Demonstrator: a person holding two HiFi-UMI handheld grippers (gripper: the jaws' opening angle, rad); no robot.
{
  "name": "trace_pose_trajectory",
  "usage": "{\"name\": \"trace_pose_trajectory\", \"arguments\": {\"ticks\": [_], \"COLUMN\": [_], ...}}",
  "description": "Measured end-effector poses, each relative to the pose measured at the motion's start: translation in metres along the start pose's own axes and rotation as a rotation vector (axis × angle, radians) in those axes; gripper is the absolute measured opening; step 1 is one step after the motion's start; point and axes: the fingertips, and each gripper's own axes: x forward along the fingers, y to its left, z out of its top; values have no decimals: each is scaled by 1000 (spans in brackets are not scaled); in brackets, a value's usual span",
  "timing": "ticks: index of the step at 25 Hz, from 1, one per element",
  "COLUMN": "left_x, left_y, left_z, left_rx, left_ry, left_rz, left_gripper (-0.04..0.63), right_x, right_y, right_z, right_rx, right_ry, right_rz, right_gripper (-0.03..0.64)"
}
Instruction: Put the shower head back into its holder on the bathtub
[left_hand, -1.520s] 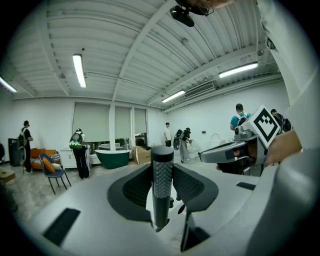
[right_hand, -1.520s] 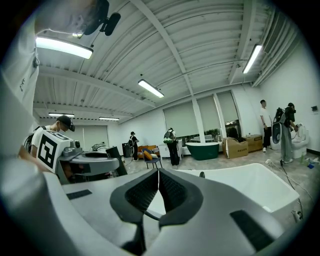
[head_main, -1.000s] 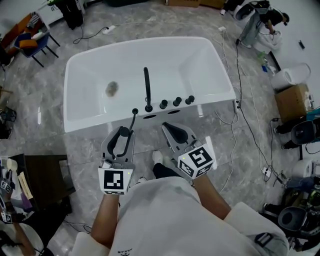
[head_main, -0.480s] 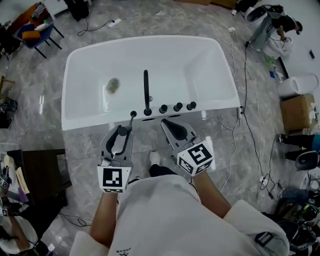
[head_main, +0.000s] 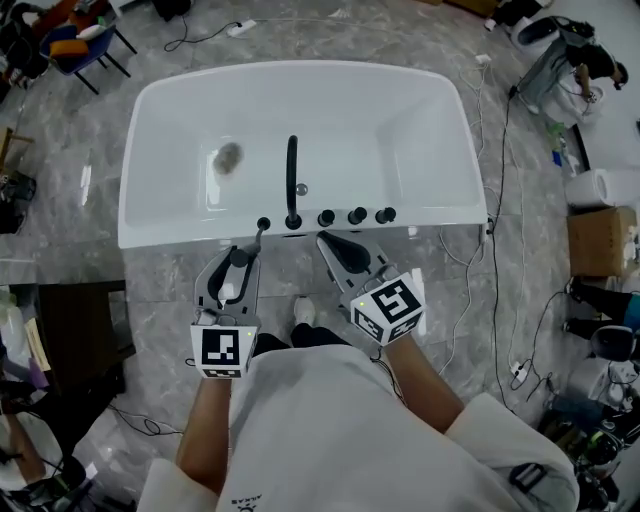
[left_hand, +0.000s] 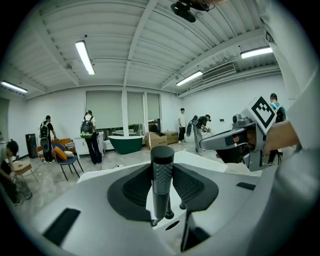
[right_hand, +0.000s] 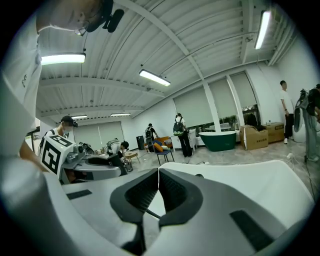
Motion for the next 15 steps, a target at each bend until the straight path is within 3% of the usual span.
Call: {"name": "trace_pose_trajectory", "arguments": {"ticks": [15], "left_x": [22], "left_y": [15], "left_z": [-33], "left_rx": [-16], "left_ry": [44], "left_rz": [-16], "left_gripper": [140], "right_x": [27], "right_y": [11], "right_z": [-31], "right_rx": [16], "right_ry": [72], "right_rz": [40], "right_gripper": [20]}}
